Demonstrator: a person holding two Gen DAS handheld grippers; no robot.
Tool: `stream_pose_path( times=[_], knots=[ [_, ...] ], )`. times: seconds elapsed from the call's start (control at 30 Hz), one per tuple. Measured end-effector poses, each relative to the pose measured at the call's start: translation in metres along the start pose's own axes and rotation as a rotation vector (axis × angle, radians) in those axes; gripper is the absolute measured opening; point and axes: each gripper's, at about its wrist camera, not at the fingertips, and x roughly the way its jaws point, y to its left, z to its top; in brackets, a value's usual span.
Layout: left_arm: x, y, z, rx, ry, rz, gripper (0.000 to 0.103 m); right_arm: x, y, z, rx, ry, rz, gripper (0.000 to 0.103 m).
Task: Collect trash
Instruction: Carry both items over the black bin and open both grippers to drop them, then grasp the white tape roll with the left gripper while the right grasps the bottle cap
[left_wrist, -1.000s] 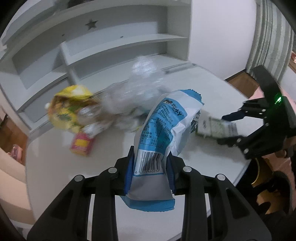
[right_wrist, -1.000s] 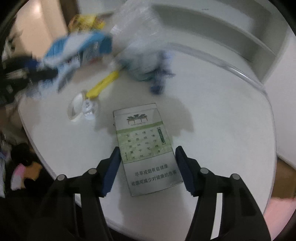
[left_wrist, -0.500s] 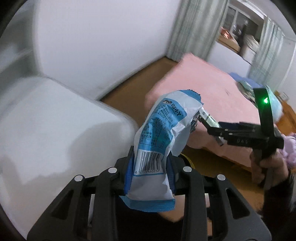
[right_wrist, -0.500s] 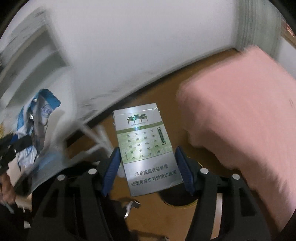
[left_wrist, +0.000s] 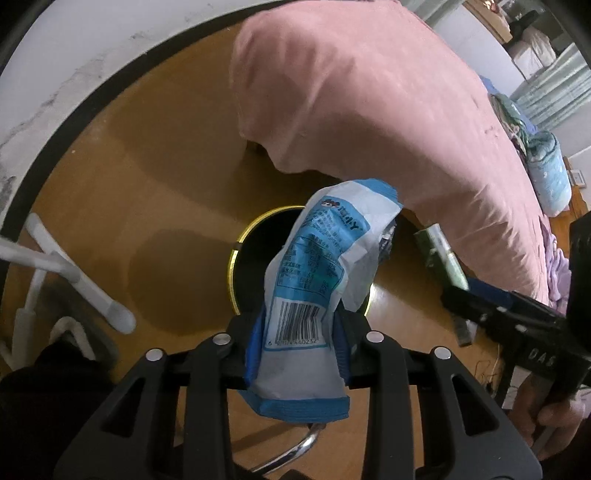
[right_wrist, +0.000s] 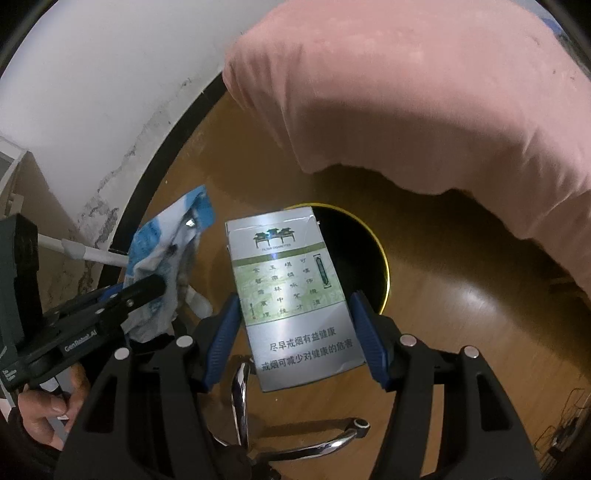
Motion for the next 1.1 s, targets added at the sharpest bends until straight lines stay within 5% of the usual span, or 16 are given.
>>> stream_pose_path(
  times=[0.13, 0.47, 0.53, 0.7, 0.9, 1.1],
  knots=[
    [0.013, -0.008, 0.004, 0.038, 0.000, -0.003, 0.067, 0.006, -0.006, -0.002, 0.029, 0.010, 0.007, 0.060],
    [-0.022, -0.010, 0.007, 0.023, -0.041, 0.013, 0.072, 0.022, -0.008, 0.012, 0.023, 0.037, 0.002, 0.062],
    [-0.046, -0.015, 0.003, 0.037, -0.066, 0.033, 0.078, 0.019, -0.003, 0.014, 0.022, 0.024, 0.001, 0.083],
    [-0.113, -0.022, -0.011, 0.095, -0.150, 0.057, 0.089, -0.012, 0.025, 0.024, -0.031, -0.046, -0.018, 0.085],
    [-0.243, -0.005, -0.054, 0.101, -0.337, 0.087, 0.096, -0.098, 0.124, 0.024, -0.246, -0.228, 0.052, 0.092],
    [-0.365, 0.088, -0.139, -0.074, -0.507, 0.295, 0.096, -0.144, 0.289, -0.013, -0.608, -0.298, 0.208, 0.094]
  ],
)
